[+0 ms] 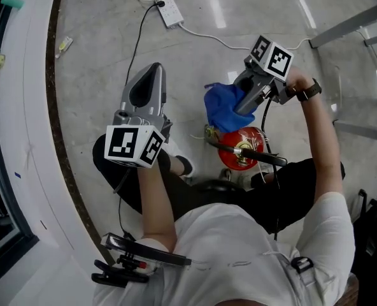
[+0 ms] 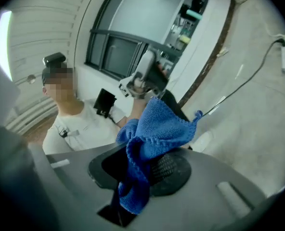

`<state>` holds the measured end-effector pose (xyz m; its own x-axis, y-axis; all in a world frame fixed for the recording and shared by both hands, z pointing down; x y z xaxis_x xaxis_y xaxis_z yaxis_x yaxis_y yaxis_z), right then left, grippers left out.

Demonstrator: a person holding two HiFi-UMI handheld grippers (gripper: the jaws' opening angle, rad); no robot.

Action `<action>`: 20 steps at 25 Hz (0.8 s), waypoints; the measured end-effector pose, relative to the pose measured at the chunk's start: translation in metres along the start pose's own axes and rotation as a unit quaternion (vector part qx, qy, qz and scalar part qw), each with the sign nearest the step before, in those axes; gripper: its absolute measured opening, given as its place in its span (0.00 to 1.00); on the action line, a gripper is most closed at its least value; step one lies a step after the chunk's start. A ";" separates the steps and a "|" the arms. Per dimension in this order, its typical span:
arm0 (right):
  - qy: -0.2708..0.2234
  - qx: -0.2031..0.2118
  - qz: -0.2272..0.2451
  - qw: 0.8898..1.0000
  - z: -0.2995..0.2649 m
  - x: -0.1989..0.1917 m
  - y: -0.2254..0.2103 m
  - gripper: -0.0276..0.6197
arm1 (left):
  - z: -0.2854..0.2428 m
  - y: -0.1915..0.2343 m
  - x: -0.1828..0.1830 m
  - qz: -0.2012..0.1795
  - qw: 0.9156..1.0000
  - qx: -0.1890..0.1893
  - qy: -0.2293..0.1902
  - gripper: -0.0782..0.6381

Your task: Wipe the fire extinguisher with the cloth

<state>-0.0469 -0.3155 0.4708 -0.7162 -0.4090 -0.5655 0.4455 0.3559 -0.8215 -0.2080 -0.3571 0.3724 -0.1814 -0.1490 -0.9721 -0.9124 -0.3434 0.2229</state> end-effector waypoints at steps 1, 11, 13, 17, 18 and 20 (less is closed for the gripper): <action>0.025 0.021 0.006 0.999 -0.012 0.000 0.011 0.21 | 0.001 0.002 0.000 0.004 1.000 0.004 0.001 0.11; 0.162 0.082 -0.127 0.975 -0.069 -0.043 -0.072 0.20 | 0.001 0.016 -0.011 0.031 0.999 0.016 0.009 0.11; 0.206 0.022 -0.171 0.963 -0.071 -0.086 -0.133 0.20 | -0.002 0.021 -0.017 0.036 0.999 0.021 0.014 0.11; 0.217 -0.136 -0.197 0.946 -0.078 -0.185 -0.277 0.19 | 0.000 0.030 -0.033 0.045 0.998 0.041 0.026 0.11; 0.208 -0.162 -0.185 0.947 -0.081 -0.201 -0.302 0.19 | 0.001 0.031 -0.037 0.047 0.997 0.045 0.029 0.11; 0.216 -0.215 -0.155 0.940 -0.079 -0.231 -0.337 0.19 | 0.004 0.029 -0.046 0.054 0.997 0.057 0.029 0.11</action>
<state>-0.0743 -0.2744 0.8841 -0.9686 -0.2025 -0.1444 -0.0130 0.6211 -0.7836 -0.2273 -0.3559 0.4232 -0.2619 -0.2333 -0.9365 -0.9252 -0.2153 0.3124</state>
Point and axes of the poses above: the fingertips, and each gripper's own axes: z backward along the fingers, y to its left, x out of its top, the point moved 3 cm from there along z, backward along the fingers, and after that the axes turned 3 degrees about z, right-handed, at the moved point
